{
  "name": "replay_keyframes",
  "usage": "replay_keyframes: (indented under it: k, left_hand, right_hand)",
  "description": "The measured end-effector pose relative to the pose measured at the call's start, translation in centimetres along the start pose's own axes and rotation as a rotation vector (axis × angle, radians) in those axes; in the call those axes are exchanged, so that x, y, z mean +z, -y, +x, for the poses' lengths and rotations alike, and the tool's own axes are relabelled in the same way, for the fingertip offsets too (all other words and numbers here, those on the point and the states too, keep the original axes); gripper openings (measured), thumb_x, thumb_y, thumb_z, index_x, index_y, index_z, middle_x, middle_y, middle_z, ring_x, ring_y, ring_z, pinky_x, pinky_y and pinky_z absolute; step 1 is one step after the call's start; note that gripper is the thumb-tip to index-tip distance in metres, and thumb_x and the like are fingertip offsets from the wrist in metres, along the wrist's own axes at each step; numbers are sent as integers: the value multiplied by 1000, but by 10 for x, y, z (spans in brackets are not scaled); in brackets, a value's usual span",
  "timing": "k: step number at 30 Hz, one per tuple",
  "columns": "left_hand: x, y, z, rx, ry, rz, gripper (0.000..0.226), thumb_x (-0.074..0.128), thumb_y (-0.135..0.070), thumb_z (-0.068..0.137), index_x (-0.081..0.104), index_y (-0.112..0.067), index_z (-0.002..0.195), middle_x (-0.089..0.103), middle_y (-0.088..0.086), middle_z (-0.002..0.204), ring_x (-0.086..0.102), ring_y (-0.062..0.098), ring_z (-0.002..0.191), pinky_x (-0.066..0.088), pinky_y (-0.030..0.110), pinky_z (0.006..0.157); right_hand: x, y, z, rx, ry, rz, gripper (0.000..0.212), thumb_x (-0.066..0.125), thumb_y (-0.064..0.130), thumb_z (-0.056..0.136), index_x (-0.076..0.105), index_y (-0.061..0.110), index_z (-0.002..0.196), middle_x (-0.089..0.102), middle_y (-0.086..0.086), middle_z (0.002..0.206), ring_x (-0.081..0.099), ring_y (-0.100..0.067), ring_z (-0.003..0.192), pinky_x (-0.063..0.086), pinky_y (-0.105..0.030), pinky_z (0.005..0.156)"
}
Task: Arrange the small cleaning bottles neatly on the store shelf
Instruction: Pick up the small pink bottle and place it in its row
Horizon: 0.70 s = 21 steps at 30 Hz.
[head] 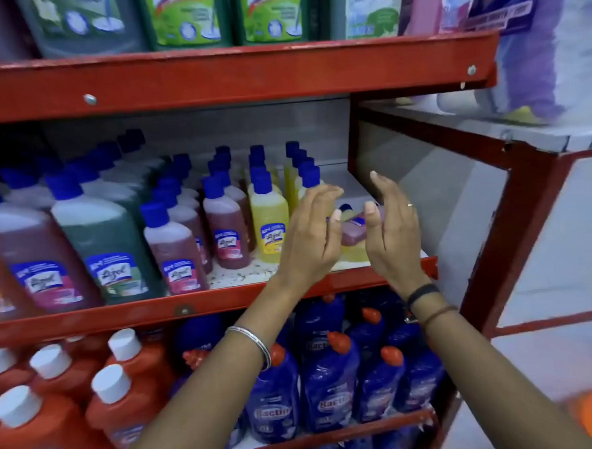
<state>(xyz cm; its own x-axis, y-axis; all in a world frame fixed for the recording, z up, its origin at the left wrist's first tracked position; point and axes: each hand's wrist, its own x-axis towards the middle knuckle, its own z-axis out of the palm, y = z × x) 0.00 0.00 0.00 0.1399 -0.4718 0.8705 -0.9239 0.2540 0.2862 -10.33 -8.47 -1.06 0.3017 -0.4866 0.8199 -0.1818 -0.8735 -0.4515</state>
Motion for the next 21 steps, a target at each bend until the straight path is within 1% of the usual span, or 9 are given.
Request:
replay_keyframes:
  k: [3, 5, 6, 8, 10, 11, 14, 18, 21]
  left_hand:
    - [37, 1, 1, -59, 190, -8, 32, 35, 0, 88, 50, 2, 116, 53, 18, 119, 49, 26, 114, 41, 38, 99]
    - [59, 5, 7, -133, 306, 44, 41, 31, 0, 81, 49, 2, 117, 51, 20, 121, 50, 31, 114, 42, 39, 97]
    - [67, 7, 14, -183, 347, 81, 42, 33, 2, 79, 48, 3, 119, 50, 21, 123, 50, 34, 114, 43, 41, 97]
    - [80, 13, 30, -298, 460, 181, 40, 42, 4, 82, 47, 3, 121, 47, 23, 126, 50, 39, 115, 43, 47, 96]
    - [91, 16, 43, -445, 626, 286, 36, 46, -8, 88, 44, 1, 122, 47, 24, 126, 49, 40, 115, 44, 47, 94]
    - [95, 17, 49, -495, 707, 334, 35, 45, -15, 91, 42, 0, 123, 48, 24, 126, 49, 41, 116, 44, 47, 94]
    - [102, 16, 60, -569, 804, 374, 41, 37, -30, 96, 40, 0, 124, 46, 26, 129, 47, 41, 118, 42, 44, 96]
    - [105, 11, 66, -632, 786, 347, 41, 37, -28, 97, 41, 1, 125, 45, 27, 131, 46, 40, 119, 40, 38, 93]
    - [104, 10, 64, -666, 727, 296, 36, 42, -25, 94, 45, 0, 120, 50, 25, 126, 52, 39, 112, 43, 35, 83]
  right_hand:
    - [1, -27, -5, 226, -28, 46, 47, 32, 37, 97, 44, 9, 132, 51, -9, 134, 46, -19, 123, 35, -36, 106]
    - [5, -42, -5, 384, -10, 84, 42, 39, 30, 96, 43, 6, 130, 53, -13, 129, 49, -22, 116, 39, -33, 100]
    - [6, -49, -2, 442, -16, 98, 39, 42, 25, 95, 44, 5, 128, 56, -15, 123, 53, -24, 109, 41, -28, 92]
    - [6, -60, 7, 493, -14, 83, 34, 47, 15, 89, 48, 1, 120, 63, -18, 104, 56, -24, 87, 35, -18, 70]
    - [7, -71, 14, 551, 58, 48, 30, 49, 11, 86, 50, -4, 112, 62, -17, 87, 53, -25, 73, 29, -16, 55]
    - [7, -74, 18, 592, 103, 42, 30, 50, 13, 86, 52, -6, 108, 61, -16, 84, 54, -26, 71, 30, -15, 52]
    - [14, -87, 28, 688, 209, 54, 33, 54, 21, 85, 60, -7, 102, 67, -20, 92, 59, -27, 75, 32, -12, 52]
    - [19, -96, 36, 789, 256, 168, 35, 57, 24, 83, 63, -2, 106, 68, -21, 104, 66, -32, 92, 45, -24, 65]
    - [20, -97, 34, 863, 211, 296, 30, 62, 28, 77, 66, 3, 93, 70, -20, 96, 68, -32, 87, 58, -37, 69]
